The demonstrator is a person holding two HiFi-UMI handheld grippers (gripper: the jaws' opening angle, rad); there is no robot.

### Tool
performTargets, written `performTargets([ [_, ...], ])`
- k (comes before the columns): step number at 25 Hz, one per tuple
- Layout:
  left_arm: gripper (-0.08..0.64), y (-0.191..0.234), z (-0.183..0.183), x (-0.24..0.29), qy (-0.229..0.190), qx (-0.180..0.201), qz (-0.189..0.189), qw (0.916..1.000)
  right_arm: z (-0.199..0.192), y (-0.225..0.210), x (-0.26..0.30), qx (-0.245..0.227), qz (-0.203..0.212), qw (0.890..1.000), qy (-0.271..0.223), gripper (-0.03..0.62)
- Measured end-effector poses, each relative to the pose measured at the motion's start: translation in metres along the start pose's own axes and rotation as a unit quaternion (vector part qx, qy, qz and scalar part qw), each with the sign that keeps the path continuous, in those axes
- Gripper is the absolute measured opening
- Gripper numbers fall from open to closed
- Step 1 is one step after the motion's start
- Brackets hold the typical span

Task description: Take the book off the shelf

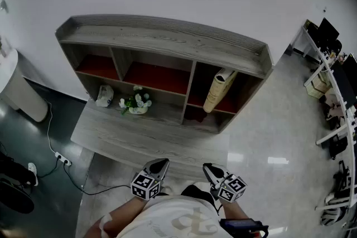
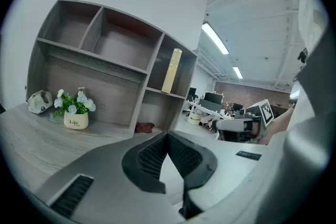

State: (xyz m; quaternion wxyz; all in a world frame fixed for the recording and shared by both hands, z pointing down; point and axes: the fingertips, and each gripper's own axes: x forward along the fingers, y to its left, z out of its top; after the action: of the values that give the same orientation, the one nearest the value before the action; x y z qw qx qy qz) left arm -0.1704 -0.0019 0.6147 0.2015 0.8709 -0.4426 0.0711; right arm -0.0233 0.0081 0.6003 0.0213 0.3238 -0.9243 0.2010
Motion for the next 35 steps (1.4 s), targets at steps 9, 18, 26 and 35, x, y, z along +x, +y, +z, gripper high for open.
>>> performTargets([
  [9, 0.008, -0.012, -0.001, -0.003, 0.003, 0.0, -0.005, 1.0, 0.0, 0.001, -0.01, 0.002, -0.005, 1.0, 0.004, 0.003],
  [18, 0.008, -0.016, -0.013, -0.006, 0.012, 0.001, -0.01, 0.9999, -0.009, -0.001, -0.021, 0.021, -0.023, 0.999, -0.006, 0.005],
  [26, 0.008, -0.018, -0.026, -0.006, 0.026, -0.003, -0.017, 0.9995, -0.022, -0.004, -0.031, 0.033, -0.048, 0.998, -0.002, 0.005],
  [35, 0.008, -0.022, -0.03, -0.003, 0.031, -0.007, -0.025, 0.9992, -0.029, -0.005, -0.034, 0.041, -0.061, 0.997, 0.004, 0.005],
])
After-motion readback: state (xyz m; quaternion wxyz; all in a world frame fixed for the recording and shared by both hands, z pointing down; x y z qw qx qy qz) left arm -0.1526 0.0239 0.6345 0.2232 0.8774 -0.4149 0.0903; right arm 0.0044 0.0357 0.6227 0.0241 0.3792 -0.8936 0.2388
